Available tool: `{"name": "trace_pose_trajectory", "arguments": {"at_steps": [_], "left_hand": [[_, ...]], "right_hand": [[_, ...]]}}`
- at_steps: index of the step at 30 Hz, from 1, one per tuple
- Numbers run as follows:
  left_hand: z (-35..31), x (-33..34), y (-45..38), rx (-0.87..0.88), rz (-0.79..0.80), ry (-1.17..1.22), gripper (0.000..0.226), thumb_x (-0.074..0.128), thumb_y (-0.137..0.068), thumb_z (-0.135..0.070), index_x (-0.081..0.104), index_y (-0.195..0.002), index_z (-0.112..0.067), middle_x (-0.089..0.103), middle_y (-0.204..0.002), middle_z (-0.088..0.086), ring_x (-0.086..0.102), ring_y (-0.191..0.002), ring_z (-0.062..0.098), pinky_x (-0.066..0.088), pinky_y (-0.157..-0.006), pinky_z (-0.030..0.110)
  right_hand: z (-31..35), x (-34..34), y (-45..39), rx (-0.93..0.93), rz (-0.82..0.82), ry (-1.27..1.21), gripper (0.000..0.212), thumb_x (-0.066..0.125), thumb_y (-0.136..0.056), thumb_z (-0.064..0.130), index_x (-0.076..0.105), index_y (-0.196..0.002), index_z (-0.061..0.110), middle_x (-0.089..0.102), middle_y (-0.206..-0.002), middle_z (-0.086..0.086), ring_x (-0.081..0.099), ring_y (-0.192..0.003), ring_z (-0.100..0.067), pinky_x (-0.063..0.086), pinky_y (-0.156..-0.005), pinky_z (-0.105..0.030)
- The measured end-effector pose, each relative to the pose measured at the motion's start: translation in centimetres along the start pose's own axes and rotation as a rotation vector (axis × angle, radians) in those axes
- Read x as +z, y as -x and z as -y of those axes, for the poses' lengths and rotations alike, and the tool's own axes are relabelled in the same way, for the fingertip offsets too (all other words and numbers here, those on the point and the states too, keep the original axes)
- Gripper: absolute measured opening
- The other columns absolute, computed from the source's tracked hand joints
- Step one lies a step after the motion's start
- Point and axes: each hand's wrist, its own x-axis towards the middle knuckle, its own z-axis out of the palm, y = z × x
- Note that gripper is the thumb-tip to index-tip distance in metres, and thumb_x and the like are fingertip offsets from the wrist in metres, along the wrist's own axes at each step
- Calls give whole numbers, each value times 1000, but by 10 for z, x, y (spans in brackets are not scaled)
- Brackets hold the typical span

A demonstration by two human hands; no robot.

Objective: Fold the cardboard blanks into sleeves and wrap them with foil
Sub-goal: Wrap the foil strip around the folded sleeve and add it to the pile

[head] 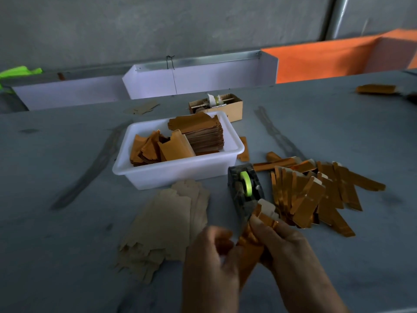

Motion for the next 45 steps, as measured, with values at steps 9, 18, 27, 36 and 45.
{"name": "trace_pose_trajectory", "arguments": {"at_steps": [9, 18, 27, 36, 45], "left_hand": [[-8, 26, -18, -110, -18, 392, 17, 68, -79, -4, 69, -64, -13, 61, -50, 2, 51, -41, 10, 40, -41, 19], [-10, 31, -32, -251, 33, 622, 23, 59, -90, -6, 62, -67, -11, 54, -47, 0, 43, -37, 7, 35, -36, 17], [-23, 50, -33, -234, 59, 621, 21, 60, -91, -10, 66, -71, -15, 57, -48, -8, 47, -39, 0, 36, -41, 15], [-19, 48, -33, -227, 69, 616, 17, 61, -90, -13, 69, -75, -16, 65, -59, -4, 55, -56, 9, 43, -60, 26], [-28, 48, -32, -82, 112, 559, 12, 63, -89, -15, 64, -77, -14, 61, -56, -5, 52, -45, 2, 40, -42, 15]], "right_hand": [[18, -20, -12, -357, -129, 464, 19, 55, -83, 39, 66, -81, 24, 68, -71, 1, 66, -68, -13, 50, -58, -21], [19, -33, -44, -238, -67, 662, 11, 60, -88, 27, 65, -82, 20, 59, -64, 4, 56, -51, 4, 37, -44, -10], [18, -22, -50, -157, -71, 631, 9, 62, -87, 24, 67, -84, 18, 68, -81, -2, 65, -78, -16, 53, -70, -28], [16, -25, -39, -364, -193, 554, 10, 62, -85, 19, 62, -76, 18, 56, -92, 11, 54, -77, -3, 36, -60, -16], [-4, -25, -31, -438, -291, 833, 13, 65, -84, 19, 60, -72, 20, 54, -119, 1, 53, -101, -14, 41, -71, -16]]}}
